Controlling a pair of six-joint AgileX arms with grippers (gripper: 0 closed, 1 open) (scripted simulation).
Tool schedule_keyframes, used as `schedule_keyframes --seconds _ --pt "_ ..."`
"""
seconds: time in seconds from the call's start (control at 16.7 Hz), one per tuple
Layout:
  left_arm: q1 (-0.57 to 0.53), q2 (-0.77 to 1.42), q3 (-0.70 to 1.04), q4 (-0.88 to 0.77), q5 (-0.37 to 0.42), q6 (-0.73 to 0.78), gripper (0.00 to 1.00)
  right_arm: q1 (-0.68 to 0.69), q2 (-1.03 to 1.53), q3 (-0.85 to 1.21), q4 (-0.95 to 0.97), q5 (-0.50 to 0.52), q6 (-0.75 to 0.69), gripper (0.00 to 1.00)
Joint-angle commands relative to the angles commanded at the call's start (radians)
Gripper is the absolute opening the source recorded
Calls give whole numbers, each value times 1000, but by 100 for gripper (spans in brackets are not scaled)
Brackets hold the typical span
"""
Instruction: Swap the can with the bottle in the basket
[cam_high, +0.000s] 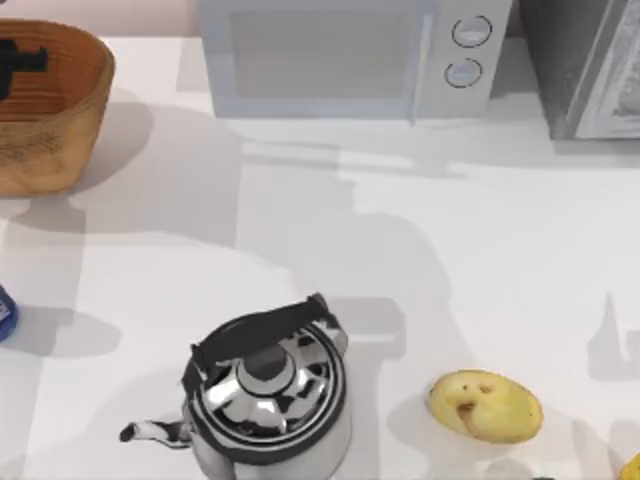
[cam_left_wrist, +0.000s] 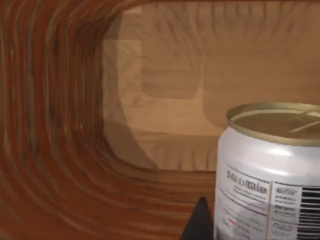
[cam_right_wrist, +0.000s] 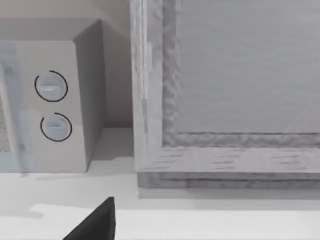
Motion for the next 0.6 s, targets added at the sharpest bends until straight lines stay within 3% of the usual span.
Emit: schedule_keyframes --seconds 0.3,0.6 --pt "-40 -568 -519 265 -69 -18 0 0 0 0 0 0 0 100" --pt "-67 -1213 -1066 577 -82 -47 0 0 0 0 0 0 0 100"
